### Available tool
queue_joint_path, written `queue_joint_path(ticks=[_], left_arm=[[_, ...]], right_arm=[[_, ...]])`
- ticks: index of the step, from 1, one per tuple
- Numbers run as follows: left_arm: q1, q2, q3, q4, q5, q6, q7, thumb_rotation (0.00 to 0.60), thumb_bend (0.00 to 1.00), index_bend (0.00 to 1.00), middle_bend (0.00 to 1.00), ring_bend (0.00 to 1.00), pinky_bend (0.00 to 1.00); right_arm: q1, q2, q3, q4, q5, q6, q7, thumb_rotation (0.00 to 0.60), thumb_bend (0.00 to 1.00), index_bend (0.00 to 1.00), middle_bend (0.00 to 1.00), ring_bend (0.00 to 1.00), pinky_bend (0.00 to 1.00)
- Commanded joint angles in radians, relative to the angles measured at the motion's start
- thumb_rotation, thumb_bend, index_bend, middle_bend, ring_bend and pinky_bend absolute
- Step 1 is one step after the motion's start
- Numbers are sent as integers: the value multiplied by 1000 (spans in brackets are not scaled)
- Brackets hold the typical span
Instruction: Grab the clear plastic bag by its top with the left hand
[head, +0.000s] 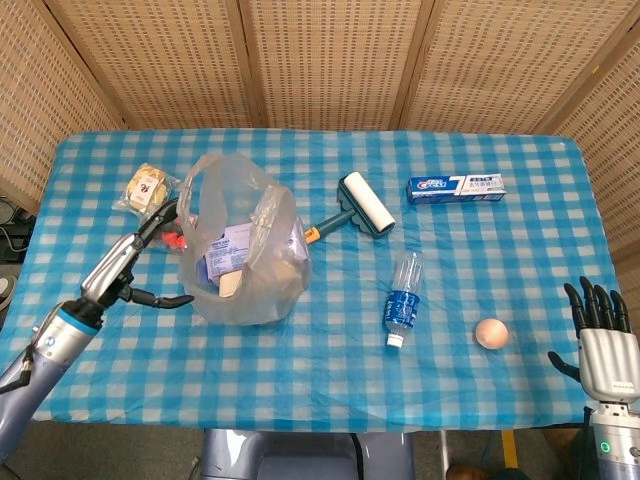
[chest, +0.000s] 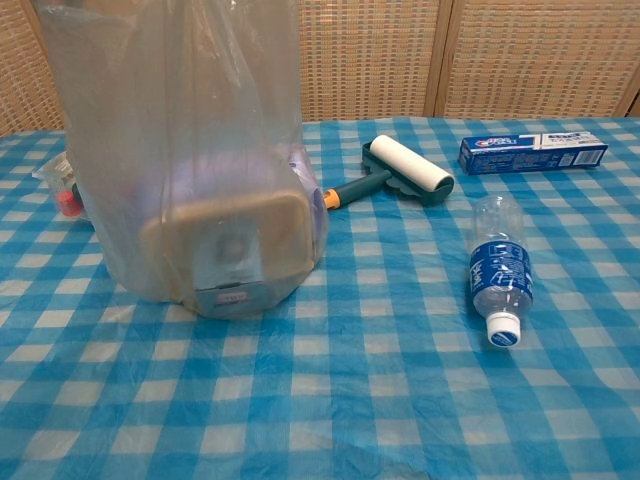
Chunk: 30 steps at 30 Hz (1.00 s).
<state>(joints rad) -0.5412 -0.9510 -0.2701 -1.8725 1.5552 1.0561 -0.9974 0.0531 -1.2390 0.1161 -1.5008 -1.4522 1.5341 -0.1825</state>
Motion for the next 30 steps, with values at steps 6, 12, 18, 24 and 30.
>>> queue_joint_path(ticks=[6, 12, 18, 24, 30], left_arm=[[-178, -7, -48, 43, 9, -136, -265, 600, 0, 0, 0, 0, 0], [-199, -13, -29, 32, -17, -171, -333, 600, 0, 0, 0, 0, 0], [-203, -25, 7, 48, -19, -181, -393, 600, 0, 0, 0, 0, 0], [-235, -28, 19, 79, 20, -195, -487, 600, 0, 0, 0, 0, 0], [-281, -34, 10, 116, -1, -228, -502, 600, 0, 0, 0, 0, 0]], right_arm=[[3, -4, 1, 8, 9, -7, -3, 600, 0, 73, 0, 0, 0], [4, -6, 3, 11, 15, -9, -2, 600, 0, 73, 0, 0, 0], [4, -4, 2, 12, 15, -9, 2, 600, 0, 74, 0, 0, 0], [5, -5, 0, 12, 16, -10, 1, 600, 0, 74, 0, 0, 0], [6, -6, 0, 13, 17, -11, 1, 600, 0, 74, 0, 0, 0]])
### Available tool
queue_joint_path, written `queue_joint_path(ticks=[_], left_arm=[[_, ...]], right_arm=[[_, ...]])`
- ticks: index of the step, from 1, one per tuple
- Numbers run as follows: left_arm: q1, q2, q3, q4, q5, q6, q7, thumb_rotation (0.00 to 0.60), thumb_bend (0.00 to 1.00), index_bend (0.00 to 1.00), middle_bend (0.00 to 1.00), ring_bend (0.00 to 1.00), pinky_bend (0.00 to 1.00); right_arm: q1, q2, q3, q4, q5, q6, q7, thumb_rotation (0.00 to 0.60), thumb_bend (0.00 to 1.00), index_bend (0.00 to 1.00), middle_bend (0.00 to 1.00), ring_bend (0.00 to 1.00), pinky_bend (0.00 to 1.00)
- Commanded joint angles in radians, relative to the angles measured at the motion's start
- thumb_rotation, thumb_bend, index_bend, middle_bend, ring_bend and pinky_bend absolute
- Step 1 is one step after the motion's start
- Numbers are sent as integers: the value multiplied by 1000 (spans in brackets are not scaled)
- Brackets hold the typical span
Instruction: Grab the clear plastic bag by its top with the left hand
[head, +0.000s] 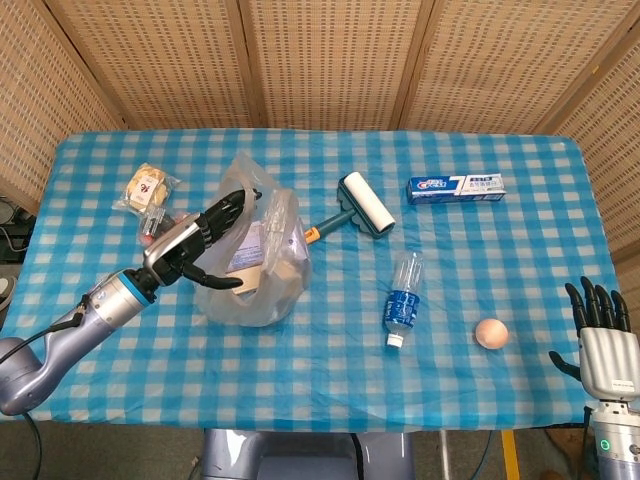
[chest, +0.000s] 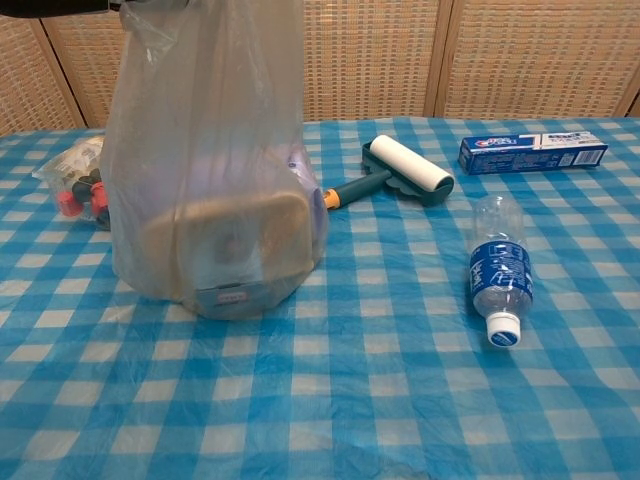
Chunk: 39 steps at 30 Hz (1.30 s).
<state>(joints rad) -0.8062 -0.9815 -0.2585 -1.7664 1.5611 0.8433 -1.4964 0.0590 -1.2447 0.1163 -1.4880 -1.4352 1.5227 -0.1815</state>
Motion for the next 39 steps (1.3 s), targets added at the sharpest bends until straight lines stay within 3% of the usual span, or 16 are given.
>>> queue_joint_path(ticks=[1, 5, 7, 11, 15, 21, 31, 39], left_arm=[[-24, -3, 3, 12, 4, -22, -11, 600, 0, 0, 0, 0, 0], [-42, 5, 30, 12, 64, -21, -69, 600, 0, 0, 0, 0, 0], [-50, 15, 65, -10, 130, -3, -199, 600, 0, 0, 0, 0, 0], [-77, 19, 138, 68, 291, 120, -437, 600, 0, 0, 0, 0, 0], [-101, 4, 188, 129, 357, 206, -548, 600, 0, 0, 0, 0, 0], [-139, -29, 228, 175, 339, 252, -654, 600, 0, 0, 0, 0, 0], [-231, -62, 277, 231, 314, 214, -775, 600, 0, 0, 0, 0, 0], [-310, -65, 284, 253, 286, 178, -837, 600, 0, 0, 0, 0, 0]], right_arm=[[0, 0, 0, 0, 2, 0, 1, 600, 0, 74, 0, 0, 0], [0, 2, 3, 0, 5, 0, 3, 600, 0, 74, 0, 0, 0], [0, 2, 4, 1, 9, -1, 5, 600, 0, 75, 0, 0, 0], [2, 1, 2, 4, 9, -5, 2, 600, 0, 75, 0, 0, 0], [3, -1, 2, 5, 11, -7, 0, 600, 0, 75, 0, 0, 0], [5, -5, -1, 7, 11, -11, -7, 600, 0, 79, 0, 0, 0], [6, -6, -1, 7, 11, -10, -10, 600, 0, 83, 0, 0, 0], [8, -7, -3, 8, 13, -15, -13, 600, 0, 83, 0, 0, 0]])
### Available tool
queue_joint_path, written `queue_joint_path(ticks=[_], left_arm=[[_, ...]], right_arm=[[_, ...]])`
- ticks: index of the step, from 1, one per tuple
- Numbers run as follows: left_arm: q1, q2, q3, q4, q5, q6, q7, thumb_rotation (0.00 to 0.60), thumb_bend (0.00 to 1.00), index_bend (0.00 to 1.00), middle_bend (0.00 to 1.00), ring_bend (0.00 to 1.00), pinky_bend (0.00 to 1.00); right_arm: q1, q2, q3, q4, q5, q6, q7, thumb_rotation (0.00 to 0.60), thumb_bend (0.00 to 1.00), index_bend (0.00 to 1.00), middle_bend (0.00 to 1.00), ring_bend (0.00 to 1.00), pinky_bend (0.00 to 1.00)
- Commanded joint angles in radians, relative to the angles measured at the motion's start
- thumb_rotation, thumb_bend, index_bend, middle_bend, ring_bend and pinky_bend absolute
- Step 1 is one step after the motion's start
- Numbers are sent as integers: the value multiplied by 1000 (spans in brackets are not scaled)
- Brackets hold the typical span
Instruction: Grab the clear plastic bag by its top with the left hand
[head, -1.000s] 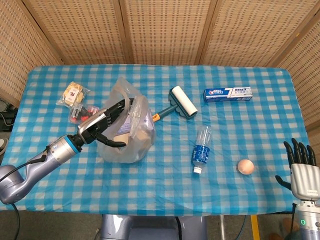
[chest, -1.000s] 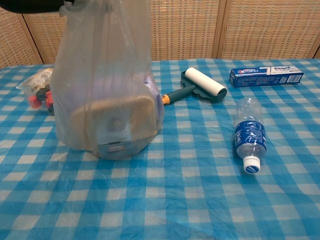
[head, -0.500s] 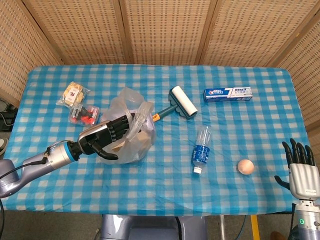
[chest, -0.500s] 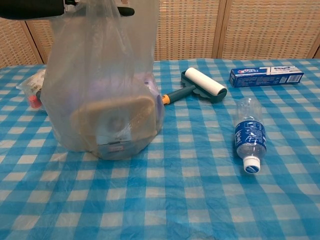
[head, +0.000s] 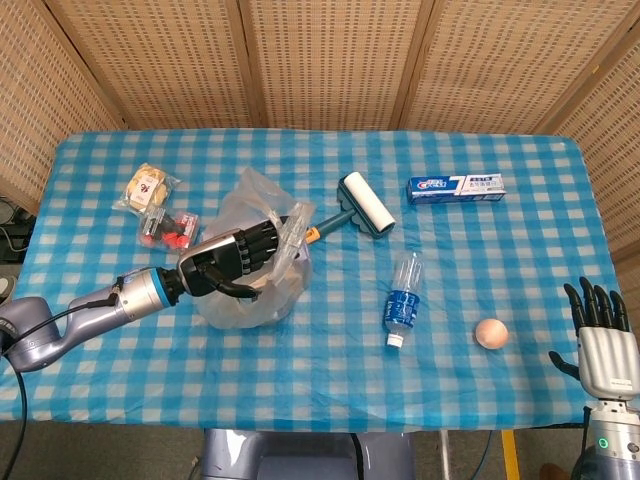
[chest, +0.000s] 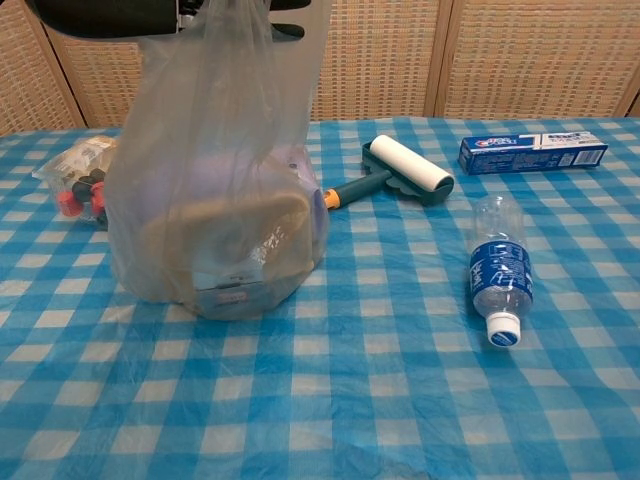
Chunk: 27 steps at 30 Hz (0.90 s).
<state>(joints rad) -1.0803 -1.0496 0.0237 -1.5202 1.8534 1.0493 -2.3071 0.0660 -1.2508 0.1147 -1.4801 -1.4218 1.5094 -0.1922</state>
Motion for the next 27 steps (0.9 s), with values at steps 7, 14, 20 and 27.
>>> queue_joint_path(ticks=[7, 14, 20, 27], left_arm=[[-109, -5, -6, 40, -46, -58, -112, 600, 0, 0, 0, 0, 0], [-122, -18, 3, 42, -68, -57, -120, 600, 0, 0, 0, 0, 0], [-120, -27, 20, 41, -67, -47, -104, 600, 0, 0, 0, 0, 76], [-111, -50, 27, 40, -96, -54, -76, 600, 0, 0, 0, 13, 121]], right_arm=[[2, -3, -1, 3, 2, -3, -6, 600, 0, 83, 0, 0, 0], [3, -4, -1, 4, 6, -7, -7, 600, 0, 85, 0, 0, 0], [3, -3, -1, 4, 5, -7, -5, 600, 0, 85, 0, 0, 0], [3, -2, -5, 0, 0, -5, -7, 600, 0, 85, 0, 0, 0]])
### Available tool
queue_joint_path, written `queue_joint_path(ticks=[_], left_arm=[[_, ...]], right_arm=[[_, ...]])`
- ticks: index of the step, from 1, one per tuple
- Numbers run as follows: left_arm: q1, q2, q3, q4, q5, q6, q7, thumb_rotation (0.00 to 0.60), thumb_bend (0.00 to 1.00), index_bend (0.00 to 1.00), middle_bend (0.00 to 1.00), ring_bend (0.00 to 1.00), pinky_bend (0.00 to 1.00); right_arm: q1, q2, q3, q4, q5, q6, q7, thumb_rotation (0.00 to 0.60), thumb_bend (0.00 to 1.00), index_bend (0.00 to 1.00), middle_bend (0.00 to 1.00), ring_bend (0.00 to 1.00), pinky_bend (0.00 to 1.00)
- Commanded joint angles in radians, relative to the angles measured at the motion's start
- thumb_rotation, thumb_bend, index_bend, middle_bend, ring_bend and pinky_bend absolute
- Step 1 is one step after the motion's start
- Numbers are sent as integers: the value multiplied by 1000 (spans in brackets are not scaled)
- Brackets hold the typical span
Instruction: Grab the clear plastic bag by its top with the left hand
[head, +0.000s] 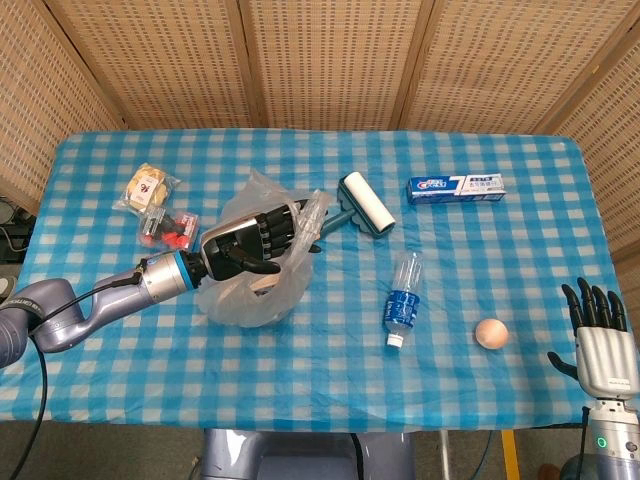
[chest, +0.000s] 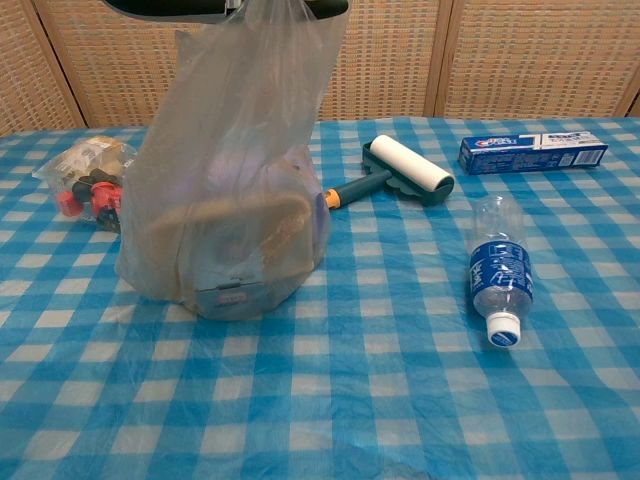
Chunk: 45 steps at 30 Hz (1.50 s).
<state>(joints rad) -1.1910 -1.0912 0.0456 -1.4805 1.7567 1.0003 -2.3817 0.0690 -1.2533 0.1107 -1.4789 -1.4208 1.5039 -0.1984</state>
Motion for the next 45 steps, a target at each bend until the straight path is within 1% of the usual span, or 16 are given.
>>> queue_joint_path(ticks=[1, 12, 14, 15, 18, 22, 26, 29, 31, 34, 39, 41, 45], left_arm=[[-2, -13, 6, 3, 0, -6, -5, 600, 0, 0, 0, 13, 120], [-34, -81, 24, 59, 15, -9, -64, 600, 0, 0, 0, 13, 118], [-42, -94, 23, 70, 10, -11, -76, 600, 0, 0, 0, 13, 119], [-48, -112, 11, 83, 4, -3, -89, 600, 0, 0, 0, 13, 120], [-56, -136, 10, 111, 10, 15, -111, 600, 0, 0, 0, 13, 122], [-61, -145, 17, 130, 20, 41, -135, 600, 0, 0, 0, 14, 126], [-64, -147, 18, 141, 20, 62, -152, 600, 0, 0, 0, 44, 153], [-72, -145, 16, 142, 15, 66, -162, 600, 0, 0, 0, 48, 156], [-85, -141, 13, 140, 9, 53, -171, 600, 0, 0, 0, 48, 156], [-105, -133, 21, 130, 10, 22, -183, 600, 0, 0, 0, 48, 153], [-152, -108, 41, 88, 2, -80, -168, 600, 0, 0, 0, 0, 85], [-160, -109, 41, 75, -3, -88, -166, 600, 0, 0, 0, 0, 79], [-160, -134, 33, 86, -15, -73, -170, 600, 0, 0, 0, 5, 85]], right_arm=[[0, 0, -1, -1, -1, 0, -1, 600, 0, 85, 0, 0, 0], [1, 0, 0, -1, 4, -5, -2, 600, 0, 85, 0, 0, 0], [2, -1, 0, 1, 5, -7, -2, 600, 0, 85, 0, 0, 0], [3, -1, -1, 1, 7, -9, -3, 600, 0, 85, 0, 0, 0], [3, -1, 1, 2, 10, -9, -3, 600, 0, 85, 0, 0, 0], [2, 1, 2, 3, 12, -9, 0, 600, 0, 85, 0, 0, 0], [3, 1, 2, 2, 11, -9, -1, 600, 0, 85, 0, 0, 0], [3, 0, 0, 2, 9, -8, -3, 600, 0, 85, 0, 0, 0], [3, 0, -1, 1, 8, -7, -5, 600, 0, 85, 0, 0, 0], [2, 0, -1, 0, 8, -7, -6, 600, 0, 85, 0, 0, 0], [3, 0, -1, 0, 8, -7, -7, 600, 0, 85, 0, 0, 0], [3, 0, -1, 0, 8, -6, -8, 600, 0, 85, 0, 0, 0], [2, 1, -1, -1, 8, -6, -7, 600, 0, 85, 0, 0, 0]])
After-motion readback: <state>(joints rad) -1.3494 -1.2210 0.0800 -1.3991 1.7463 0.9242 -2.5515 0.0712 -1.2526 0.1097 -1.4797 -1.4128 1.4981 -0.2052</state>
